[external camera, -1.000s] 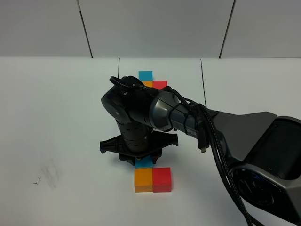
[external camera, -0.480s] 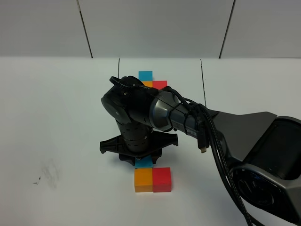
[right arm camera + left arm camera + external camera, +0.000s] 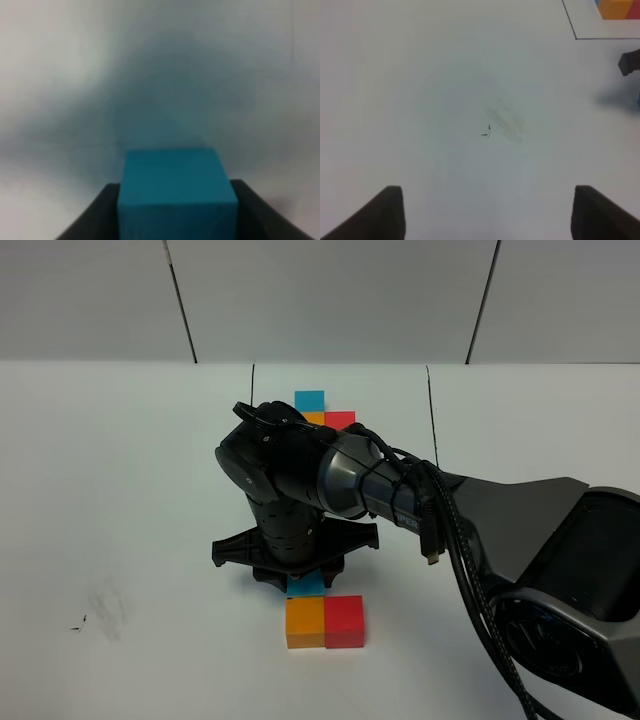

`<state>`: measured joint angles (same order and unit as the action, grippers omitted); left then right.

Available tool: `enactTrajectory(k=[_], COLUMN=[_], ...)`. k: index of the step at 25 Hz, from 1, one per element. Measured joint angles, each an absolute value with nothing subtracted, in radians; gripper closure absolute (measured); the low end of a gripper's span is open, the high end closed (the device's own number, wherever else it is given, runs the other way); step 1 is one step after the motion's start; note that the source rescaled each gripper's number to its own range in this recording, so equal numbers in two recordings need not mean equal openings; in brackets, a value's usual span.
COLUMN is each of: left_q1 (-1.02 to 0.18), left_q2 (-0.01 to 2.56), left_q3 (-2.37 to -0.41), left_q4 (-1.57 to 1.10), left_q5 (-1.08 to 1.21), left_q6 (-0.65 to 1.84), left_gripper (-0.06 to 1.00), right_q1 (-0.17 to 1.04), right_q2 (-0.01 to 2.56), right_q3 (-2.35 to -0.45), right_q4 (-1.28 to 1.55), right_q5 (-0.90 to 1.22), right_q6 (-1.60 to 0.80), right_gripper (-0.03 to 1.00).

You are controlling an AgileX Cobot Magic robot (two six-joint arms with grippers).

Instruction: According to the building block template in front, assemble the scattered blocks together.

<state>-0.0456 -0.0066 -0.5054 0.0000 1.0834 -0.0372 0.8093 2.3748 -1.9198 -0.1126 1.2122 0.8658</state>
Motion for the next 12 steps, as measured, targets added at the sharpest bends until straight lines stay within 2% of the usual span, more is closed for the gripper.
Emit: enactTrajectory(k=[7, 12], left_q1=[-0.046, -0.046], left_q2=[-0.007, -0.007], left_q3=[-0.505, -0.505], left_q4=[0.000, 0.000], left_q5=[1.083, 1.083], left_q6=[-0.037, -0.037], left_gripper=[0.44, 0.44], right_q1=[0.809, 0.809], right_q2=[2.375, 2.375], right_q3=[-1.920, -1.920], right_q4=[-0.112, -0.112], right_q5=[1.212, 1.212], right_q6=[0.850, 0.848], right_gripper=[0.70, 0.57])
